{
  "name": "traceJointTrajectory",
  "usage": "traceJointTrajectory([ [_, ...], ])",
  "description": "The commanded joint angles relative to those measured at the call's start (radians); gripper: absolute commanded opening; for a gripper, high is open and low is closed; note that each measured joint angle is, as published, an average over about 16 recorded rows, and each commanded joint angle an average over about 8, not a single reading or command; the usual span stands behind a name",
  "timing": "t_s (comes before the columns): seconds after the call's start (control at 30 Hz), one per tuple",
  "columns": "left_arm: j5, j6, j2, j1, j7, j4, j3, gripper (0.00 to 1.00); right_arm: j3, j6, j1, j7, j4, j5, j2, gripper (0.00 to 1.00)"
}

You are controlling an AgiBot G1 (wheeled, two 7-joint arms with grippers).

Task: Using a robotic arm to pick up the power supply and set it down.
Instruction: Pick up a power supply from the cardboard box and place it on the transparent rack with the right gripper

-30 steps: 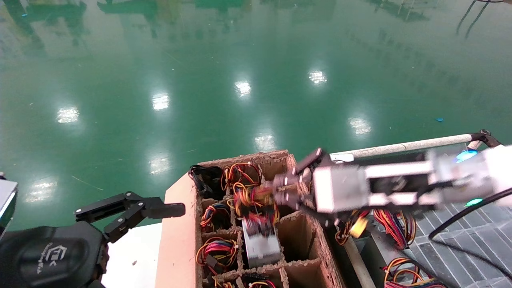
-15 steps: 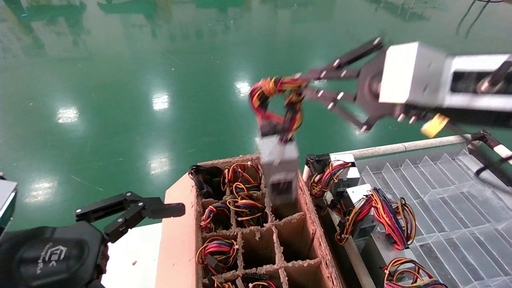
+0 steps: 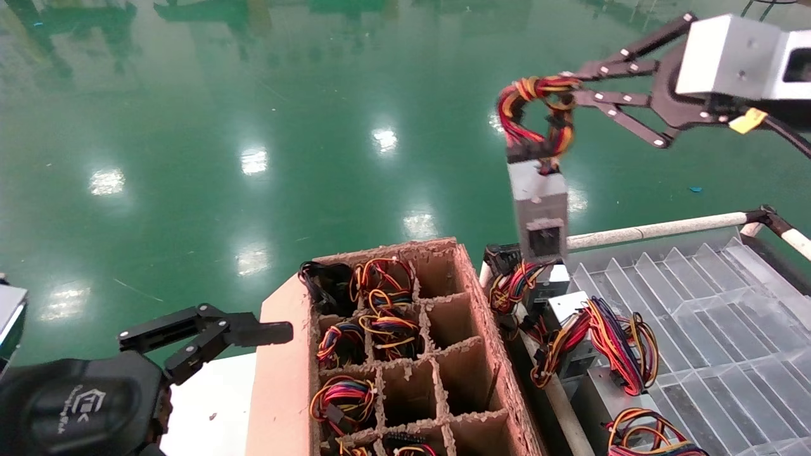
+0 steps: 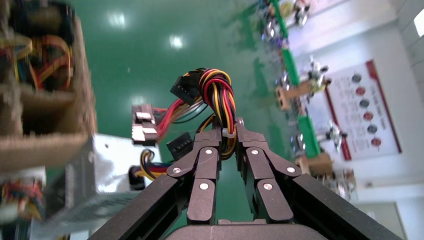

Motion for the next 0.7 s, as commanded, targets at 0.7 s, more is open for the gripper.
traceJointTrajectory([
  [0.7, -0.001, -0.001, -0.001, 0.000, 0.001, 0.000, 0.001, 1.00, -0.036, 0.031, 0.121, -0.326, -0.413, -0.097, -0.002, 0.00],
])
